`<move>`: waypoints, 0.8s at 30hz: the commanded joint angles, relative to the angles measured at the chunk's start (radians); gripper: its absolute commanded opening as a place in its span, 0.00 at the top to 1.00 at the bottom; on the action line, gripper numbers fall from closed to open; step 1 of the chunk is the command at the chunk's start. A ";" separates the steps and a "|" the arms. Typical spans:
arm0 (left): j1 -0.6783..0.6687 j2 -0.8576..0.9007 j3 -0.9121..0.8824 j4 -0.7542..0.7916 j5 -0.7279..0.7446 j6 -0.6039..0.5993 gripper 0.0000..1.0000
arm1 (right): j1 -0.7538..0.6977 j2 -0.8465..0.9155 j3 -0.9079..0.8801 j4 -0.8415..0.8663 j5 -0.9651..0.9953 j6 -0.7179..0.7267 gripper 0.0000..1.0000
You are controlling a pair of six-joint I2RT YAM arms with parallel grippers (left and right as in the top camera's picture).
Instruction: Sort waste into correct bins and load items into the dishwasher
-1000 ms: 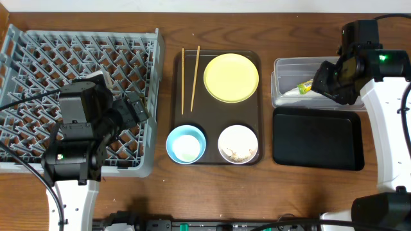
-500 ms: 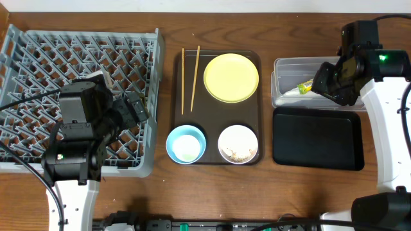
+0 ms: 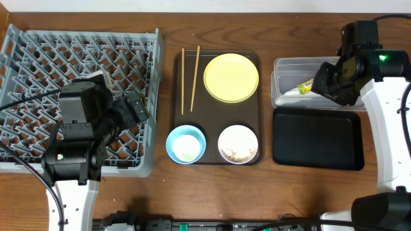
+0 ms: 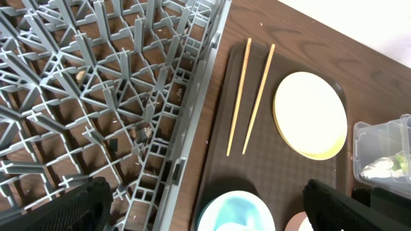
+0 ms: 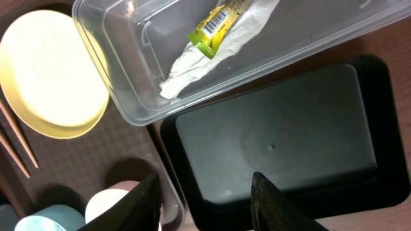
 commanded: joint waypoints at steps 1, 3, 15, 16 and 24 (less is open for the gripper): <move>-0.004 -0.002 0.022 -0.003 0.013 0.017 0.02 | 0.017 0.005 0.000 -0.002 0.002 -0.024 0.58; -0.004 -0.002 0.022 -0.003 0.013 0.017 0.02 | 0.030 0.005 0.000 0.005 -0.018 -0.059 0.58; -0.004 0.000 0.022 0.009 0.150 -0.044 0.02 | 0.216 0.005 0.000 0.081 -0.042 -0.169 0.59; -0.004 0.002 0.022 0.008 0.155 -0.043 0.02 | 0.235 0.005 0.000 0.095 -0.042 -0.179 0.60; -0.004 0.002 0.022 -0.041 0.188 -0.043 0.02 | 0.439 0.038 -0.001 0.254 -0.042 -0.203 0.66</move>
